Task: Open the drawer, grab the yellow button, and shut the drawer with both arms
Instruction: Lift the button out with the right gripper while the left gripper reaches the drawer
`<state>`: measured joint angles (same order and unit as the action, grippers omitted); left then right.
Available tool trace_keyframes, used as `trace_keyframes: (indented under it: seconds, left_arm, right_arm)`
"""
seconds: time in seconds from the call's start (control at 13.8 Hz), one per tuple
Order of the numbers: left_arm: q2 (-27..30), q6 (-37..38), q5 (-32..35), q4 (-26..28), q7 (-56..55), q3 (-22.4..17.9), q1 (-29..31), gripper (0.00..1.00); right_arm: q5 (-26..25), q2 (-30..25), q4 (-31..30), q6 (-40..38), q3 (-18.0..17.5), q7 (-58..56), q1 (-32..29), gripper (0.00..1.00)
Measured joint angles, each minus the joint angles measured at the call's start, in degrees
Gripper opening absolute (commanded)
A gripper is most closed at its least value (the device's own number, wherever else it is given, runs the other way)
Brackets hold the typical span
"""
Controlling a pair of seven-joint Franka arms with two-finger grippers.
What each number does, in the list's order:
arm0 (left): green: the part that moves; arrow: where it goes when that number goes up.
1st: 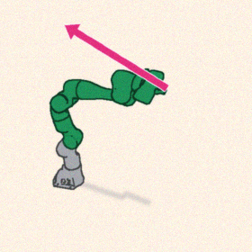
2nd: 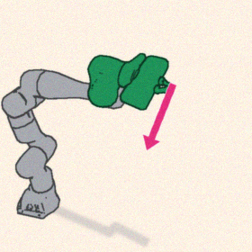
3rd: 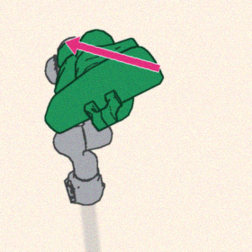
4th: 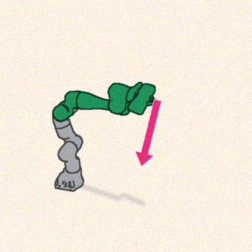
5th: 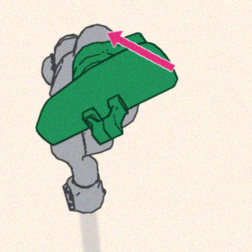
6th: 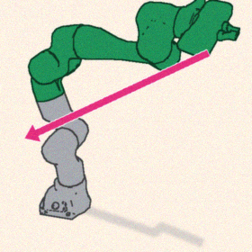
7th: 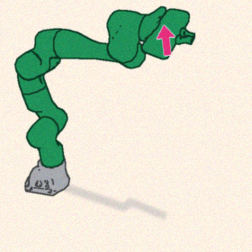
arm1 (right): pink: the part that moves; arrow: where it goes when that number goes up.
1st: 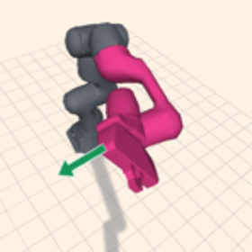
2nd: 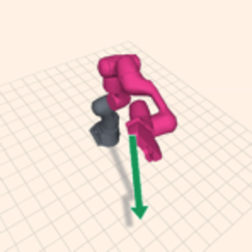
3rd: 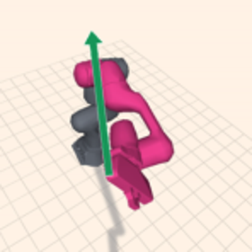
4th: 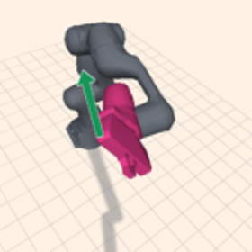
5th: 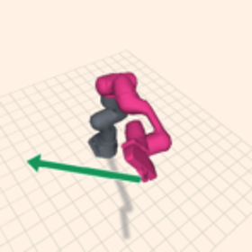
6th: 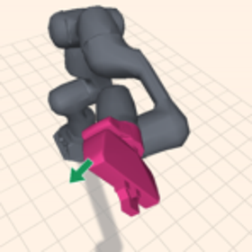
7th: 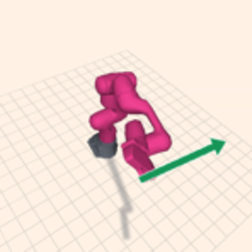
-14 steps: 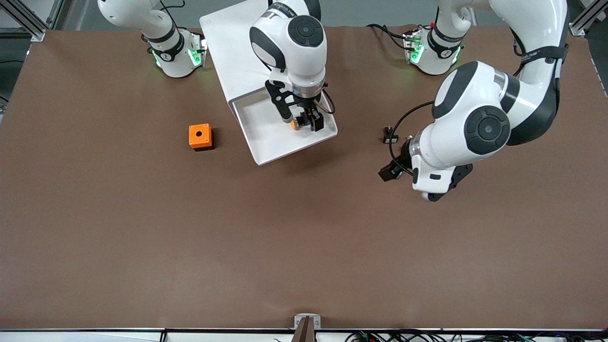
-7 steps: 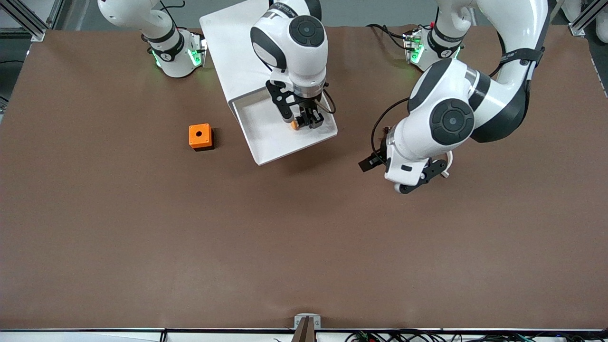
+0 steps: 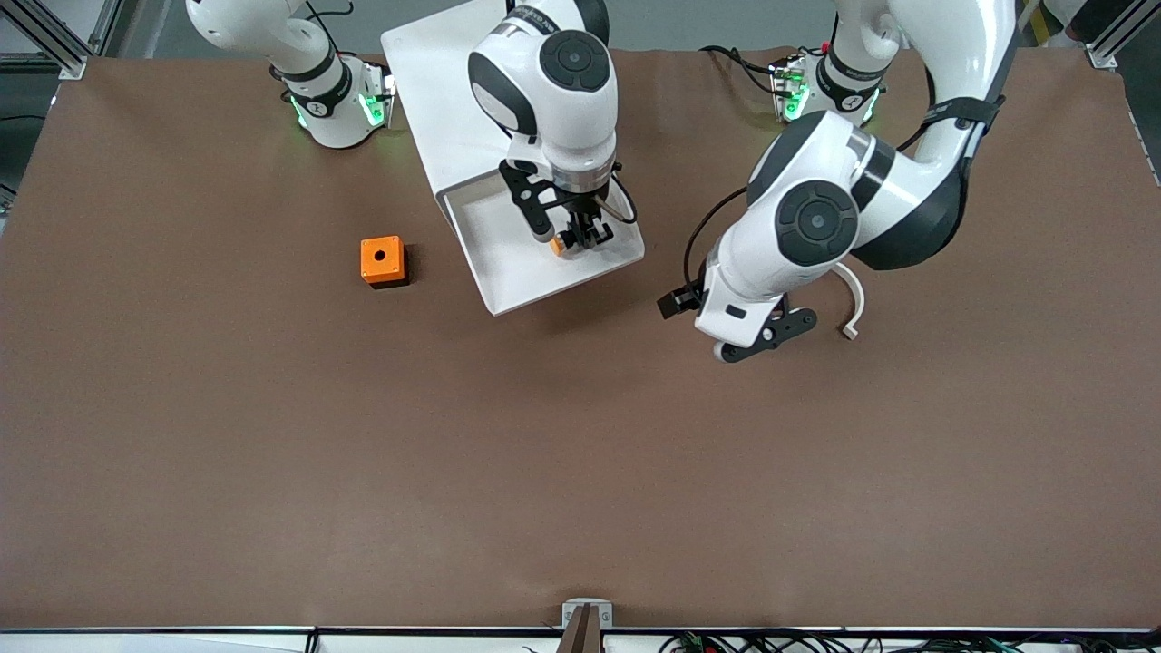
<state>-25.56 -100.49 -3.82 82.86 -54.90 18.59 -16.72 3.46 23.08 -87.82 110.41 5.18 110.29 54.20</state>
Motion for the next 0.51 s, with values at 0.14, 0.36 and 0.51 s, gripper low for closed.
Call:
trace_keyframes:
  seconds: [0.14, 0.36, 0.51]
  left_arm:
    - [-1.2, -2.3, 0.0, 0.1, 0.0, 0.0, -1.4, 1.0]
    - [-2.9, -7.0, 0.0, 0.1, 0.1, 0.1, -3.5, 1.0]
    - [-4.1, -10.8, 0.3, 0.1, 0.1, 0.1, -4.9, 1.0]
  right_arm:
    - [1.0, -0.1, 2.7, -4.5, 0.2, -4.1, -2.4, 0.0]
    - [1.4, -0.8, 5.7, -11.3, 0.5, -15.0, -7.8, 0.0]
    - [1.4, -1.8, 5.9, -15.1, 0.7, -24.8, -12.3, 0.0]
